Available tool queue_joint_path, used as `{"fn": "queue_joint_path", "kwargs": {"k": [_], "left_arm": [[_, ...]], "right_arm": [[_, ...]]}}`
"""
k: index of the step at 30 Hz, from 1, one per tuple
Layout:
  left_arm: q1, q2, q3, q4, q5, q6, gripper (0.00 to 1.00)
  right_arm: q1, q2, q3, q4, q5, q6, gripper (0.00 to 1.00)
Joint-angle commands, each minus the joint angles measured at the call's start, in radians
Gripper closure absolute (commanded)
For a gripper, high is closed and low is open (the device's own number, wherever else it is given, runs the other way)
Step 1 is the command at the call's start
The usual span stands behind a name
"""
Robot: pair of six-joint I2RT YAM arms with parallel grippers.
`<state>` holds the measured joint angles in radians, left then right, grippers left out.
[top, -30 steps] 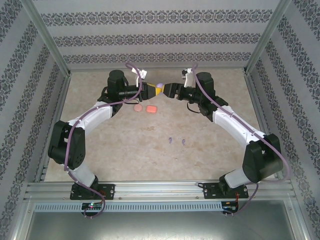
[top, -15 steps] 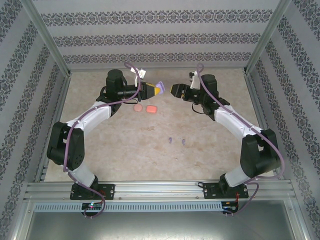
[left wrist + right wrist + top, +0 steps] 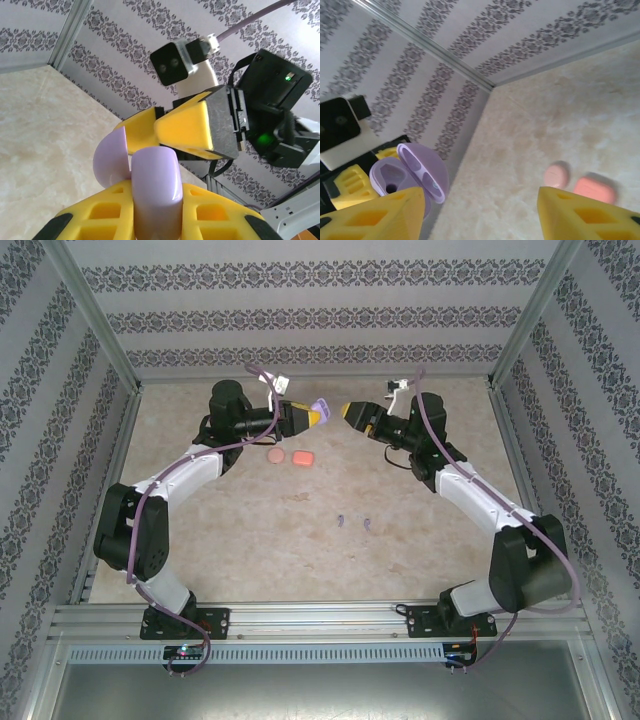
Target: Insert the wireless bluetooth earbuds into the charging case
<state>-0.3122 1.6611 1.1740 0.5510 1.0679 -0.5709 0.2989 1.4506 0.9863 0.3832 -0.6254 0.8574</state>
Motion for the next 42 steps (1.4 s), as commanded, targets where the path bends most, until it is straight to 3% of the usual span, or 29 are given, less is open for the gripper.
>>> {"fn": "queue_joint_path", "kwargs": {"k": [1, 11, 42], "left_arm": [[-0.001, -0.027, -0.014, 0.154, 0.0, -0.072, 1.0], [-0.001, -0.02, -0.013, 0.184, -0.001, -0.096, 1.0], [-0.013, 0.002, 0.006, 0.13, 0.007, -0.067, 1.0]], "right_arm": [[0.0, 0.042, -0.02, 0.219, -0.087, 0.146, 0.42], [0.007, 0.063, -0.014, 0.276, -0.141, 0.155, 0.53], [0.031, 0.083, 0.047, 0.245, -0.153, 0.126, 0.58]]}}
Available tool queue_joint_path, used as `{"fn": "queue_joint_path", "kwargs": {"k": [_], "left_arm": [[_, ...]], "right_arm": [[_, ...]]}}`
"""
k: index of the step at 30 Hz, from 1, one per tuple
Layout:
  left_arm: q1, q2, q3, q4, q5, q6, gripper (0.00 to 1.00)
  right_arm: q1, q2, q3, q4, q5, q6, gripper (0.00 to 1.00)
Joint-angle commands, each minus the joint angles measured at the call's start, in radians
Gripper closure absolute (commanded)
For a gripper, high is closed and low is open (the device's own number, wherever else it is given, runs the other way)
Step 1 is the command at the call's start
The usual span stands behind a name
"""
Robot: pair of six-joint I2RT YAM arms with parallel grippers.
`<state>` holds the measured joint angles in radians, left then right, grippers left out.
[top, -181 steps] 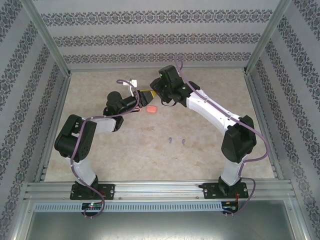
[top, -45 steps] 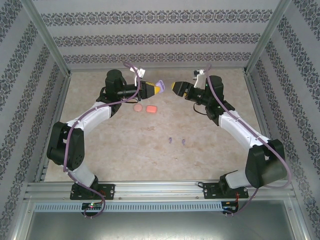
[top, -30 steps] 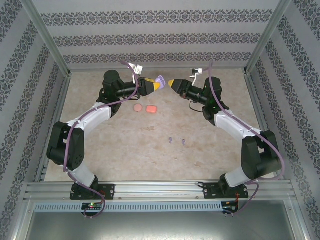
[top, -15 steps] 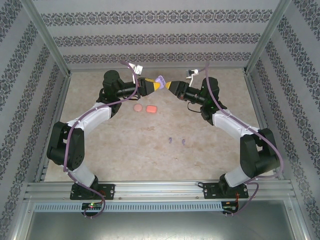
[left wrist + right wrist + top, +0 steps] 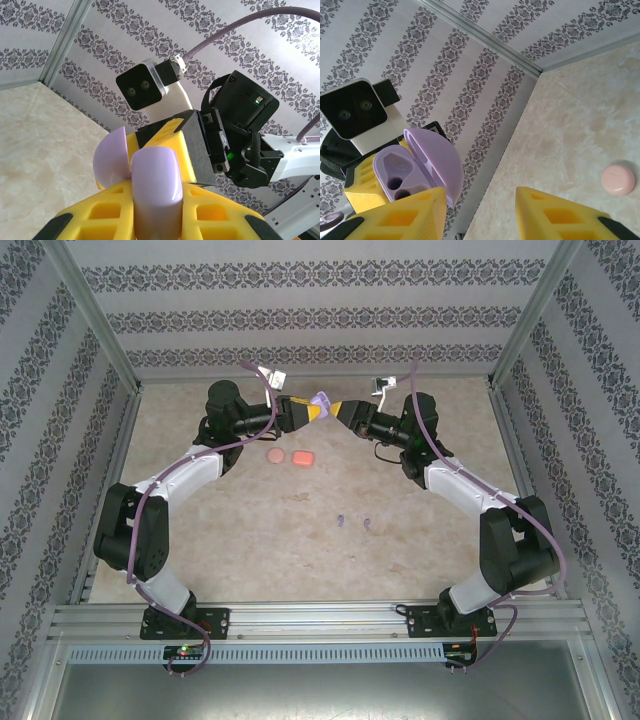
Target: Insert the wireless bluetooth earbuds into the charging case
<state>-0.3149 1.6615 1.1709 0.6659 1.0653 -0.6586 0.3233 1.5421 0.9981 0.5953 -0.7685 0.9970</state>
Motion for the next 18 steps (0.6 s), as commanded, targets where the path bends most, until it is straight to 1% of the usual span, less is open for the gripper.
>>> {"fn": "queue_joint_path", "kwargs": {"k": [1, 11, 18], "left_arm": [[-0.012, 0.001, 0.01, 0.015, 0.01, 0.02, 1.0], [-0.023, 0.003, 0.018, -0.001, 0.013, 0.031, 1.0], [-0.025, 0.003, 0.026, -0.012, 0.009, 0.039, 1.0]], "right_arm": [[0.007, -0.005, 0.039, 0.033, -0.012, -0.011, 0.58], [0.01, 0.022, 0.064, 0.024, -0.021, -0.006, 0.61], [0.013, 0.027, 0.054, 0.021, -0.029, -0.01, 0.65]]}}
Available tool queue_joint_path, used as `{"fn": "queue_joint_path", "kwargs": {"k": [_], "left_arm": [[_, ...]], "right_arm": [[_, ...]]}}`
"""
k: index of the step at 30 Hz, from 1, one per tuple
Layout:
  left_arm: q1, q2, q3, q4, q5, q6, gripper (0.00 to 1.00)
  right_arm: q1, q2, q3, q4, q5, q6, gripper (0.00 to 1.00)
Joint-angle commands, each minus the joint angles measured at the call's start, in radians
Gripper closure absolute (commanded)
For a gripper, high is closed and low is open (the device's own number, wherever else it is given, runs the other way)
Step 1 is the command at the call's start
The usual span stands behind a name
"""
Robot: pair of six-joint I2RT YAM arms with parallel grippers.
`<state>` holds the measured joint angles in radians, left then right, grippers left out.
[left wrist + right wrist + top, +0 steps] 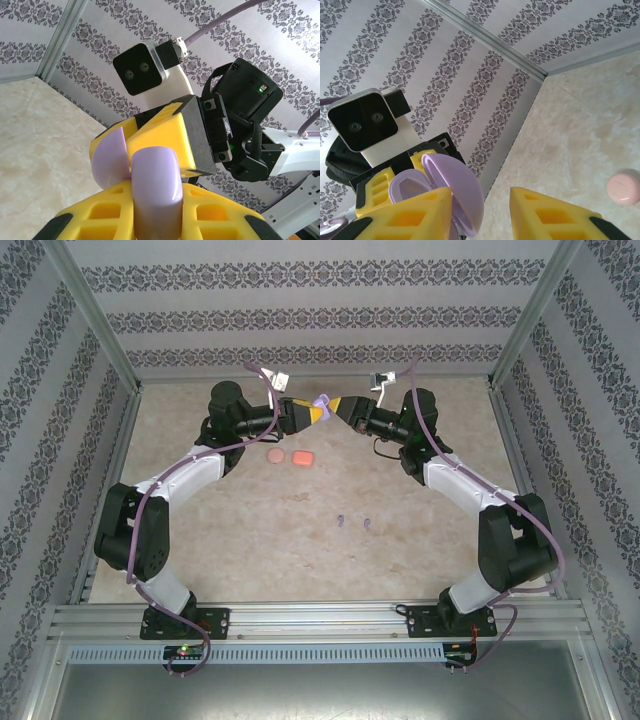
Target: Insert the wireless bluetooth earbuds into the charging case
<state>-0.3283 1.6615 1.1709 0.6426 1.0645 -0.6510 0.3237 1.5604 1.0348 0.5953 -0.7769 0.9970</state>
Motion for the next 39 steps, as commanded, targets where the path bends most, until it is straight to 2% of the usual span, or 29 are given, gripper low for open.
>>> {"fn": "queue_joint_path", "kwargs": {"k": [1, 16, 27, 31, 39], "left_arm": [[-0.012, 0.003, 0.026, 0.011, 0.009, 0.032, 1.0], [-0.012, 0.009, 0.037, -0.004, 0.003, 0.041, 1.0], [-0.02, 0.013, 0.041, -0.008, 0.014, 0.039, 1.0], [-0.024, 0.012, 0.043, -0.014, 0.017, 0.043, 1.0], [-0.026, 0.015, 0.042, -0.028, 0.009, 0.051, 1.0]], "right_arm": [[0.012, 0.007, 0.014, 0.021, -0.021, -0.01, 0.65], [0.011, -0.023, -0.048, 0.025, -0.016, -0.019, 0.64], [0.015, 0.013, 0.017, 0.02, -0.027, -0.006, 0.66], [0.016, 0.023, 0.033, 0.018, -0.032, -0.005, 0.71], [0.014, 0.026, 0.04, 0.009, -0.032, -0.009, 0.87]]}}
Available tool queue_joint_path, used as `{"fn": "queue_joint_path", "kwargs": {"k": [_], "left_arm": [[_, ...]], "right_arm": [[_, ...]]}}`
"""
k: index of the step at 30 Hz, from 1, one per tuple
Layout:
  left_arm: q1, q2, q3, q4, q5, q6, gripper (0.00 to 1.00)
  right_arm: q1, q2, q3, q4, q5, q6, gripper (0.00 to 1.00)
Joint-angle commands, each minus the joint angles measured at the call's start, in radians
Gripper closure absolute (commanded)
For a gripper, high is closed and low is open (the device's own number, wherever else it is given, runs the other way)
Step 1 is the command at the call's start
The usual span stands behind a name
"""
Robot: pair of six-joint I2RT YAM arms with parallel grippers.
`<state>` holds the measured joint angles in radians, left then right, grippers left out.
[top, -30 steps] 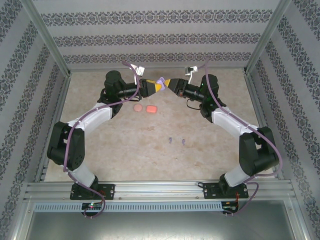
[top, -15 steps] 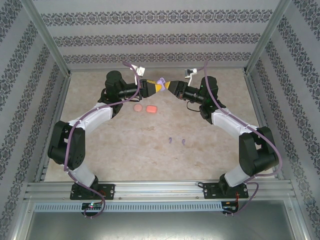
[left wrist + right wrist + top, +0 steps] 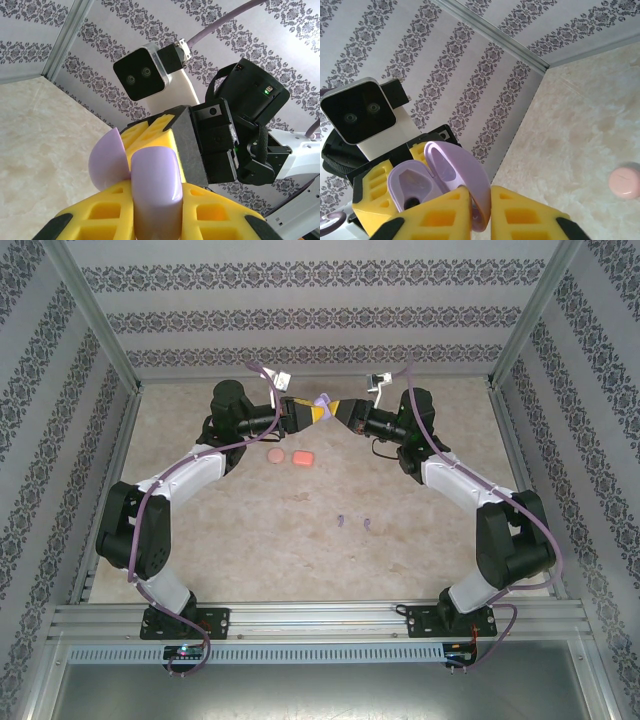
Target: Insert the wireless bluetooth earbuds into the charging case
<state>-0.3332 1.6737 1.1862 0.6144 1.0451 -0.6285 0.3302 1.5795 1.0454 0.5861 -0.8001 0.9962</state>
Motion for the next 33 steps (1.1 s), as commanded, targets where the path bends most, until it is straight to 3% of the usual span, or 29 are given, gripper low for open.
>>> {"fn": "queue_joint_path", "kwargs": {"k": [1, 5, 10, 15, 25, 33], "left_arm": [[-0.021, 0.003, 0.027, -0.004, 0.025, 0.029, 1.0], [-0.021, 0.004, 0.022, -0.011, 0.006, 0.031, 0.89], [-0.021, -0.003, 0.021, -0.057, -0.04, 0.054, 0.55], [-0.015, -0.034, 0.049, -0.193, -0.079, 0.149, 0.38], [0.047, -0.028, 0.244, -0.649, -0.054, 0.446, 0.26], [0.067, 0.128, 0.56, -1.196, -0.002, 0.769, 0.24]], "right_arm": [[0.008, 0.006, 0.03, 0.017, -0.008, -0.008, 0.9], [0.006, 0.001, 0.028, 0.007, -0.003, -0.017, 0.97], [-0.003, -0.008, 0.033, -0.036, 0.014, -0.045, 0.98], [-0.022, -0.018, 0.052, -0.131, 0.027, -0.118, 1.0], [-0.046, 0.005, 0.196, -0.512, 0.09, -0.491, 1.0], [-0.047, 0.06, 0.3, -0.723, 0.122, -0.806, 1.0]]}}
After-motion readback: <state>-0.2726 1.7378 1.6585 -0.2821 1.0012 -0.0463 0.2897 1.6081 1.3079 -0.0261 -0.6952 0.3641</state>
